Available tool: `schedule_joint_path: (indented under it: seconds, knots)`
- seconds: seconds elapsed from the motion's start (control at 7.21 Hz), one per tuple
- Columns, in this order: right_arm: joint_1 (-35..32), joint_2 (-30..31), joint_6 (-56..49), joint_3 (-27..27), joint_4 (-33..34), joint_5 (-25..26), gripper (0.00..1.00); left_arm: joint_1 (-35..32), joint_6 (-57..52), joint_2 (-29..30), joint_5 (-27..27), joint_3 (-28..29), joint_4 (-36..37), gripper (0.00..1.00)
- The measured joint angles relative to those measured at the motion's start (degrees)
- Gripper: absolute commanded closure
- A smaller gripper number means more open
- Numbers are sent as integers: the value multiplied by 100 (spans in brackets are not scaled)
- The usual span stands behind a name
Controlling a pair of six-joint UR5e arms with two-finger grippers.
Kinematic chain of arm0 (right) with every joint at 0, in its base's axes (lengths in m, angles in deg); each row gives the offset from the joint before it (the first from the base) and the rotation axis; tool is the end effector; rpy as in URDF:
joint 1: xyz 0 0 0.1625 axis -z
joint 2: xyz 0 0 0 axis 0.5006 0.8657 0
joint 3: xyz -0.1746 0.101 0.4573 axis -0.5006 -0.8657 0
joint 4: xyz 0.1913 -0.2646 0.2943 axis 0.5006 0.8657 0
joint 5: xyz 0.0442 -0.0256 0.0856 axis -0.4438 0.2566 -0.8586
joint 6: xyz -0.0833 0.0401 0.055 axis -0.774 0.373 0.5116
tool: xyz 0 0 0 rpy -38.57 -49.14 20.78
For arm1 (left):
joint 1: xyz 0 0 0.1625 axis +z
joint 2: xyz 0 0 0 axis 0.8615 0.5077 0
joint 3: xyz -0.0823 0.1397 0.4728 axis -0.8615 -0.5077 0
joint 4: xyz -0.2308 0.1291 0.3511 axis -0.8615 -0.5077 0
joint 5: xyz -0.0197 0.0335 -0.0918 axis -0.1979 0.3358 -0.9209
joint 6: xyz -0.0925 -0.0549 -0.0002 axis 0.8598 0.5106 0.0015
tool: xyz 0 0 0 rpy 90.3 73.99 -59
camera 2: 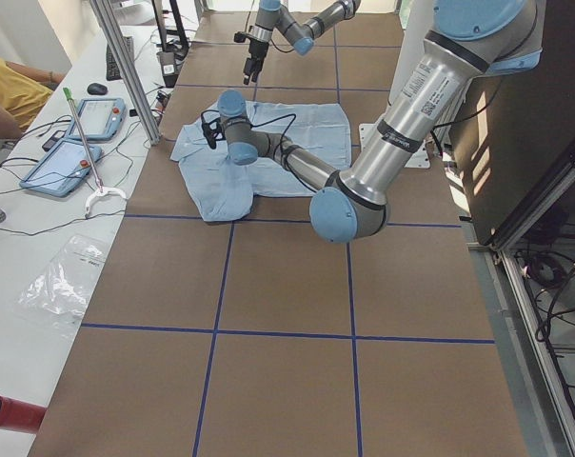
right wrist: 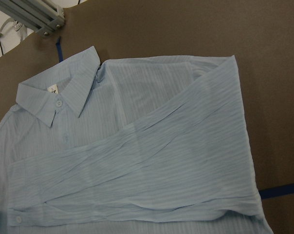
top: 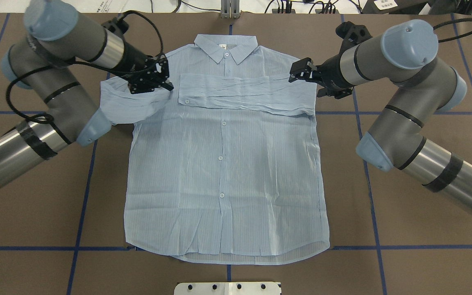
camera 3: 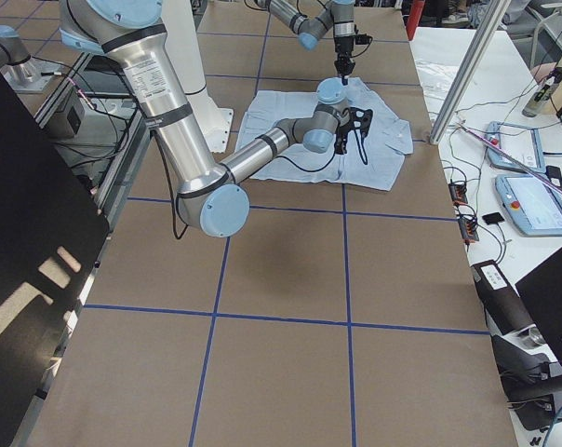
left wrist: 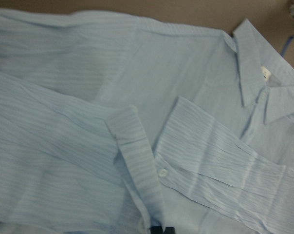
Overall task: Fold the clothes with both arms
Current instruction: 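Fold the sleeve across with the left gripper while the right gripper presses the shoulder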
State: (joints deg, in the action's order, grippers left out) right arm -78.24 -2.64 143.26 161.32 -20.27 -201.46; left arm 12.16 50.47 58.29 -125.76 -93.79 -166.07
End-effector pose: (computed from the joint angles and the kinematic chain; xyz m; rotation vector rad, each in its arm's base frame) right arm -0.4160 -0.5966 0.3640 0.1482 -1.1532 0.4067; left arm 0.4893 -0.6341 0.2795 -0.1504 1.3127 -0.4868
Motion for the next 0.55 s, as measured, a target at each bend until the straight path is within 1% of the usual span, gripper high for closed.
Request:
schedule_joint_path:
  seconds: [0.14,0.28,0.55]
  knots:
    - [-98,113,-52,8,-1,-51,1,281,269,376,382,76,101,100]
    - [-153,204,-83,33,-2,-71,1,492,406,665,644,191,156,100]
    - [-184,332,-106,103,0,-80,1,837,508,1073,1091,423,176,100]
